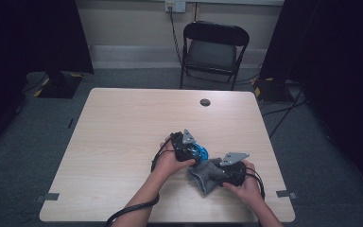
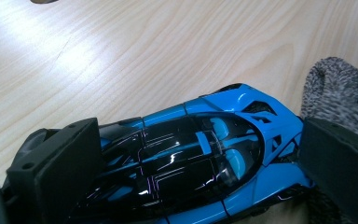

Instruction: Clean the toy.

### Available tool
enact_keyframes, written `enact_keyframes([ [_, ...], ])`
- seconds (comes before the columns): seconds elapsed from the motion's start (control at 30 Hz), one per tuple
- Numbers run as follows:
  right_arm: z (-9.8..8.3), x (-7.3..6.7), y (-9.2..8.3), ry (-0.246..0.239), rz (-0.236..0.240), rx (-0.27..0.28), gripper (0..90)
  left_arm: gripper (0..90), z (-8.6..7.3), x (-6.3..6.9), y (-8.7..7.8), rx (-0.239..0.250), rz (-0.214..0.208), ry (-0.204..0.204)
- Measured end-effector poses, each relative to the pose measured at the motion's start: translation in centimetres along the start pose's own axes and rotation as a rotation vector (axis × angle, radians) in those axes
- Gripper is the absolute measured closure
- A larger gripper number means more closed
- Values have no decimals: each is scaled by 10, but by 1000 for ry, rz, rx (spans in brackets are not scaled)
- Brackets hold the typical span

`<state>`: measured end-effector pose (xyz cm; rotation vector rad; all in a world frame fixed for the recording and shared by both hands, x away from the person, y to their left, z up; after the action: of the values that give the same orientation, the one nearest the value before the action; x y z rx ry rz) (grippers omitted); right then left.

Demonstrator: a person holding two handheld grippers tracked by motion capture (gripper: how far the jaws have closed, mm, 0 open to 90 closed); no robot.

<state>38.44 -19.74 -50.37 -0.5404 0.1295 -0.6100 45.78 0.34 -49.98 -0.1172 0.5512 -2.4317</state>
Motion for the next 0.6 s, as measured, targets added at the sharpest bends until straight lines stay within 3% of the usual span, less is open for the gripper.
enact_keyframes([
  [0.2, 3, 3, 2, 0, -32, -16, 633, 0, 3, 1, 2, -31, 18, 2],
  [0.6, 9, 19, 4, 34, -77, -57, 689, 0, 3, 2, 2, -41, 26, 6],
])
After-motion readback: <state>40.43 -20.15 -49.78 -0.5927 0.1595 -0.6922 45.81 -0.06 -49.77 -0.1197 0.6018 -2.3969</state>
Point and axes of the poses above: each handheld gripper's, and its own axes: y roughly forward along the jaws, z roughly out of its top, x roughly to its right, the point moved 2 cm from there along y, roughly forward along the jaws, and after that the axes turned 15 degrees about x, right-handed, at the moved point
